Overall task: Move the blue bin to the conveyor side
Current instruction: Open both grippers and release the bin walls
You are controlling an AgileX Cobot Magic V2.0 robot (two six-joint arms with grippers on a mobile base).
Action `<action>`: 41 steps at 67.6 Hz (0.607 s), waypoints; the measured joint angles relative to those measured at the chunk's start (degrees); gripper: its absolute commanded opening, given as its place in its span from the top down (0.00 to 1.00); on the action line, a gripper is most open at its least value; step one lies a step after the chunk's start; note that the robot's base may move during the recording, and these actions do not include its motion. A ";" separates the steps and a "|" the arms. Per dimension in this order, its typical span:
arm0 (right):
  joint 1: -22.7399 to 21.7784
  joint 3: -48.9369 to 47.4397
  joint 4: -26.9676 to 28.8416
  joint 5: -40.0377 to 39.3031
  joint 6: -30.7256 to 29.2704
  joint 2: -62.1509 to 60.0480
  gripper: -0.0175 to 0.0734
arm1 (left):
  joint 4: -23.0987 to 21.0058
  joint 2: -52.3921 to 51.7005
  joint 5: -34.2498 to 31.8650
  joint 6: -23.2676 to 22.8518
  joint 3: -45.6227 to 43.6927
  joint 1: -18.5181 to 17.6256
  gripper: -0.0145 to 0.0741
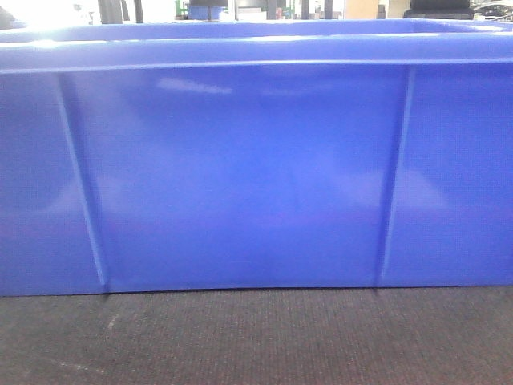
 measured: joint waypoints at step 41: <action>0.00 30.53 -2.24 -10.10 0.00 -37.04 0.89 | 0.89 -29.55 -6.80 0.00 20.68 0.00 0.86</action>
